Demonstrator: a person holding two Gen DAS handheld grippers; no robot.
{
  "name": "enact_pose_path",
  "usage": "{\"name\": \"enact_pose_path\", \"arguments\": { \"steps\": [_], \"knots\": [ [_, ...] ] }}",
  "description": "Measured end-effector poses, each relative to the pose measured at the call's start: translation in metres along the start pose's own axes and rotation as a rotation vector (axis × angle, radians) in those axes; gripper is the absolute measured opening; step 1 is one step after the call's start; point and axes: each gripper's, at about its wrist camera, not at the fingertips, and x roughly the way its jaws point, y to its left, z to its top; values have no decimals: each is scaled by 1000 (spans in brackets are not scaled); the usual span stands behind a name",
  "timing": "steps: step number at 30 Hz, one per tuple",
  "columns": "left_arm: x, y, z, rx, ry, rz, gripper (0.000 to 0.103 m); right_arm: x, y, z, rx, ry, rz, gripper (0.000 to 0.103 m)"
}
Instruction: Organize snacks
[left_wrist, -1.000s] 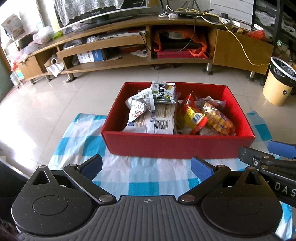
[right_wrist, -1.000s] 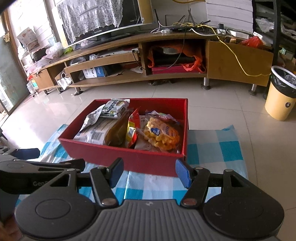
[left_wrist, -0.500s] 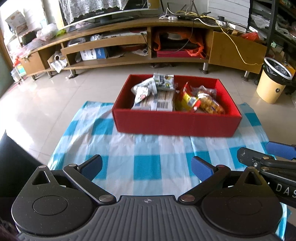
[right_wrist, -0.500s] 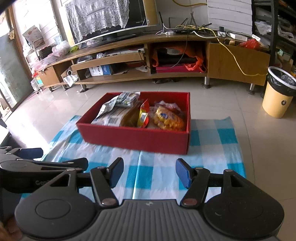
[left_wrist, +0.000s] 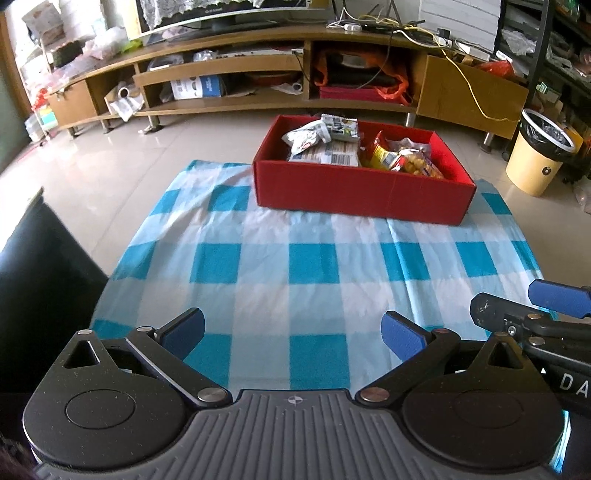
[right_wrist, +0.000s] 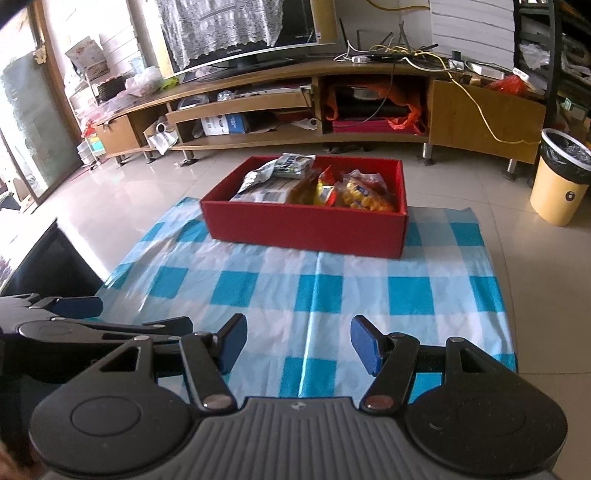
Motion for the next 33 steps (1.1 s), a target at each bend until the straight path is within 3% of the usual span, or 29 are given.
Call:
{"name": "enact_pose_path", "arguments": {
  "steps": [10,33],
  "knots": [
    [-1,12,-18,-9,20,-5,103,-3,18,-18,-20,24,2,58],
    [3,-2,-31,35,42,-8,103,-4,9,-35,18,52,-9,59]
  ]
}}
